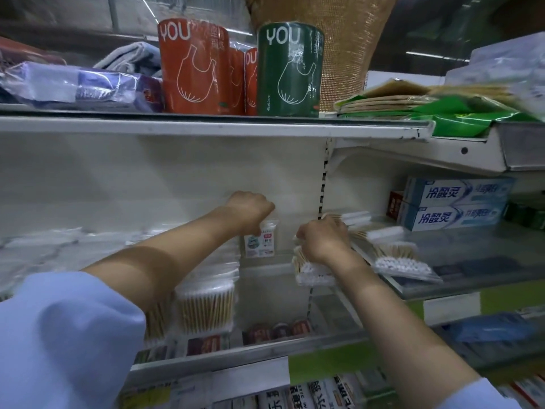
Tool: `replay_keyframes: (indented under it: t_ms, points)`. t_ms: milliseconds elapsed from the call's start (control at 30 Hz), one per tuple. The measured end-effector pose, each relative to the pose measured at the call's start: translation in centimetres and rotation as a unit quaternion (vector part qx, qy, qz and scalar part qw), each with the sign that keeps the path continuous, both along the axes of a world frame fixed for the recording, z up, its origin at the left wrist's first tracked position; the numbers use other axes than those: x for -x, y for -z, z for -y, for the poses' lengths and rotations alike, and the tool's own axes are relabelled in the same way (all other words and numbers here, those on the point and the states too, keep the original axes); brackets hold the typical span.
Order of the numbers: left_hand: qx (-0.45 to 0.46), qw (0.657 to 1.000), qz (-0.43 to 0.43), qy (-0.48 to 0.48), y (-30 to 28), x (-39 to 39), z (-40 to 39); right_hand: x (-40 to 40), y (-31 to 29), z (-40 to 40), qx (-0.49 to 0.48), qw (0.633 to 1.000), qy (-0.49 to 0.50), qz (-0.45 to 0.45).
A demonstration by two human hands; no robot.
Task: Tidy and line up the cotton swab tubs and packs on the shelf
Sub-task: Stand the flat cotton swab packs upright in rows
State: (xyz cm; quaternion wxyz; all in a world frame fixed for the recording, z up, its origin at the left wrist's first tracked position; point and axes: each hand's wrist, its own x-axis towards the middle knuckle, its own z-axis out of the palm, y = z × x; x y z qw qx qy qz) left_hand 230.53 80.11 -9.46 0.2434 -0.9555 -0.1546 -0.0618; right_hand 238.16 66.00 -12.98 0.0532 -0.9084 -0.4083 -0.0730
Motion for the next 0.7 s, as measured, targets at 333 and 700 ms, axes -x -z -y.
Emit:
replay_keyframes:
  t_ms: [333, 700]
  points:
    - [0.284, 0.934, 0.215, 0.014, -3.2, 1.8, 2.7, 0.4, 0.4, 1.0, -0.061, 0.992, -0.029, 0.102]
    - [0.559, 0.794, 0.239, 0.002, -0.8, 5.1, 7.7, 1.6, 1.3, 2.8, -0.518, 0.776, -0.183, -0.311]
